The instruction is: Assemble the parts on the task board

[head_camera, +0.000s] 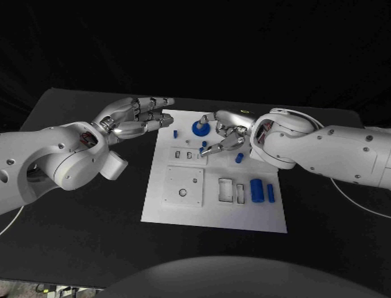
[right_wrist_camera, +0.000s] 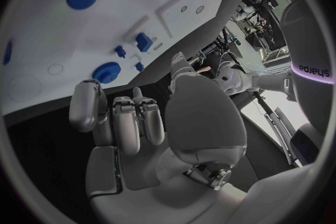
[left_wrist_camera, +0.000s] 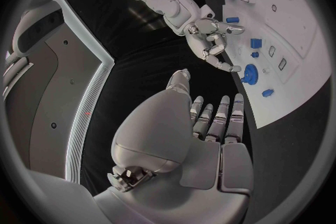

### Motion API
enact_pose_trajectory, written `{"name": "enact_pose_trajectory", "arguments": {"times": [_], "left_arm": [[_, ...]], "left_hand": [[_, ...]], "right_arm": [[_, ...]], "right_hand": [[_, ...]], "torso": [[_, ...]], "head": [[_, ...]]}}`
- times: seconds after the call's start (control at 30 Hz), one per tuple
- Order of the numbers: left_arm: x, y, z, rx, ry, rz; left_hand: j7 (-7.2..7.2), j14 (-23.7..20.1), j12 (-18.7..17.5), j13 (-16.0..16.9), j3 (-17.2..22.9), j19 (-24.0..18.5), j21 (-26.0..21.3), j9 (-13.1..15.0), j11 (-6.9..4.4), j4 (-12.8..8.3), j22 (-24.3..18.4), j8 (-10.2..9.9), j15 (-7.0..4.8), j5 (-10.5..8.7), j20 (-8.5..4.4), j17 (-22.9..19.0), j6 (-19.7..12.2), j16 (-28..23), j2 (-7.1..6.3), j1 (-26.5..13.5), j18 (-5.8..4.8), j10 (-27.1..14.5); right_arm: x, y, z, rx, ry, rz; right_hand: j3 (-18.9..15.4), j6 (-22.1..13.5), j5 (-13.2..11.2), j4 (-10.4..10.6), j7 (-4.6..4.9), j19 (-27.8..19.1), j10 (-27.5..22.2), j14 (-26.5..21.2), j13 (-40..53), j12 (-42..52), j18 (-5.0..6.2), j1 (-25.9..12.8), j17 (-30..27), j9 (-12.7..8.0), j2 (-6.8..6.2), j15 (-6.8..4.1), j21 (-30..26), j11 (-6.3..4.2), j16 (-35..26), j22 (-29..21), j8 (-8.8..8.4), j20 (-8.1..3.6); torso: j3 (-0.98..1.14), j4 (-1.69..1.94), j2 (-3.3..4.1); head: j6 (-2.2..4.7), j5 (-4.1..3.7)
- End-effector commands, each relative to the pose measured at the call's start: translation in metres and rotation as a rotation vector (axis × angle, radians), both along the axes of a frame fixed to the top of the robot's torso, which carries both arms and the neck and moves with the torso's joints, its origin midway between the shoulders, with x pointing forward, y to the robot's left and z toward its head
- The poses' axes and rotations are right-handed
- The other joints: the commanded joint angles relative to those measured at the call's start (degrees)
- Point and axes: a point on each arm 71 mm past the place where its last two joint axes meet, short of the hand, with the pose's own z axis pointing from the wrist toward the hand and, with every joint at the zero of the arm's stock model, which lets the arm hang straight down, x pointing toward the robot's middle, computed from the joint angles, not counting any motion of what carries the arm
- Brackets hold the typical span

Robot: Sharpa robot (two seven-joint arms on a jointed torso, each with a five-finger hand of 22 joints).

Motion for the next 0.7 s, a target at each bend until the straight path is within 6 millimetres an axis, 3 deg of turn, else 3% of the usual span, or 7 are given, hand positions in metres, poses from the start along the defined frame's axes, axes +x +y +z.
{"name": "enact_pose_trajectory", "arguments": {"times": [0.03, 0.13, 0.3, 0.43, 0.53, 0.67, 0.7], "left_arm": [[0.0, -0.001, 0.002, -0.007, -0.027, 0.01], [0.001, 0.0, 0.003, -0.008, -0.048, 0.031], [0.006, 0.001, 0.006, 0.014, -0.134, 0.096], [0.01, 0.002, 0.01, 0.082, -0.242, 0.149], [0.013, 0.0, 0.015, 0.161, -0.317, 0.166], [0.021, -0.007, 0.026, 0.266, -0.366, 0.149], [0.025, -0.009, 0.029, 0.303, -0.369, 0.136]], "left_hand": [[0.26, 0.56, 0.26, 0.2, 0.07, 0.53, 0.24, 0.03, -0.01, -0.4, -0.02, 0.2, -0.06, 0.32, 0.01, 0.12, 0.36, 0.5, 0.14, 0.63, -0.3, 0.62], [0.62, 3.82, 1.44, 2.21, -0.58, 0.7, 0.37, 0.06, 0.75, 0.92, -0.09, 0.28, -0.25, -0.95, 0.01, 0.54, 0.79, 3.39, 0.52, -0.85, -0.23, 6.18], [0.58, 12.01, 5.67, 8.14, -5.19, 4.41, 2.47, 0.43, 4.08, 1.19, 0.4, 1.14, -0.35, -11.34, -0.13, 1.72, 4.37, 9.86, 2.18, -9.82, 0.72, 21.75], [2.58, 22.34, 11.49, 14.53, -5.87, 15.38, 8.34, 2.03, 4.3, 1.24, 2.47, 4.64, -2.45, -11.1, -0.35, 3.99, 16.82, 17.39, 1.65, -7.52, 2.77, 33.06], [2.12, 31.14, 18.2, 21.8, -6.69, 25.26, 12.89, 2.4, 2.58, 1.3, 4.3, 5.6, -5.58, -11.42, -2.77, 7.35, 19.96, 25.2, 1.16, -6.45, 3.37, 42.43], [1.48, 36.84, 35.17, 35.76, -8.4, 35.83, 18.99, 2.62, -2.13, 1.99, 7.18, 6.83, -9.73, -12.4, -7.77, 18.79, 22.0, 43.49, 1.42, -7.23, 2.61, 45.67], [0.54, 43.69, 50.83, 48.59, -9.33, 38.03, 20.89, 3.08, -1.88, -0.15, 8.25, 8.32, -10.91, -13.65, -8.16, 34.13, 24.06, 53.87, 1.83, -8.72, 2.88, 53.22]], "right_arm": [[-0.003, -0.004, 0.022, 0.14, -0.118, 0.026], [-0.006, -0.016, 0.039, 0.197, -0.174, 0.02], [-0.014, -0.049, 0.064, 0.251, -0.227, -0.038], [-0.017, -0.078, 0.078, 0.264, -0.231, -0.103], [-0.018, -0.094, 0.082, 0.255, -0.22, -0.146], [-0.018, -0.104, 0.082, 0.235, -0.19, -0.175], [-0.017, -0.106, 0.081, 0.227, -0.174, -0.182]], "right_hand": [[-1.63, 0.12, -0.22, 0.07, -0.05, -0.58, 5.96, 5.97, 15.06, 0.22, 1.02, -1.55, 15.09, -0.11, 0.41, -0.07, -0.33, -0.35, 0.2, 9.05, 0.09, -0.02], [-2.11, 1.33, -0.24, 0.02, 0.01, -0.5, 5.96, 5.97, 15.06, 0.22, 0.96, -2.76, 15.09, -0.08, 1.25, -0.03, -0.17, -0.32, 0.2, 9.13, 0.74, 0.01], [-1.17, 5.06, 0.72, -0.33, 0.5, 0.04, 5.96, 5.97, 15.06, 0.22, 0.77, -6.48, 15.09, 0.07, 8.21, 0.34, 0.6, 0.09, 0.2, 9.41, 2.61, 0.33], [-1.69, 8.48, 4.75, -0.33, 0.45, 3.16, 5.96, 5.97, 15.06, 0.22, -0.06, -7.37, 15.09, 1.13, 11.49, 0.25, 4.41, 0.05, 0.2, 10.57, 5.03, 0.41], [-1.99, 9.28, 6.86, -0.32, 0.21, 5.77, 5.96, 5.97, 15.06, 0.22, -0.76, -7.35, 15.09, 2.09, 12.85, 0.02, 7.54, -0.24, 0.2, 11.52, 6.53, 0.16], [-2.55, 9.5, 7.99, -0.27, -0.1, 8.29, 5.96, 5.97, 15.06, 0.22, -1.47, -7.89, 15.09, 2.96, 14.08, -0.32, 10.56, -0.6, 0.2, 12.45, 7.8, -0.22], [-2.69, 9.94, 8.37, -0.23, -0.23, 8.89, 5.96, 5.97, 15.06, 0.22, -1.65, -8.14, 15.09, 3.25, 14.63, -0.47, 11.27, -0.72, 0.2, 12.68, 8.32, -0.32]], "torso": [[0.03, -0.01, -0.05], [0.03, -0.01, -0.04], [0.17, -0.01, -0.19], [0.22, -0.37, -0.5], [0.52, -0.81, -0.98], [1.18, -1.3, -1.53], [1.33, -1.42, -1.66]], "head": [[0.0, -0.03], [0.0, 0.05], [0.0, -0.06], [0.0, 0.04], [0.0, 0.23], [0.0, 0.62], [0.0, 0.69]]}}
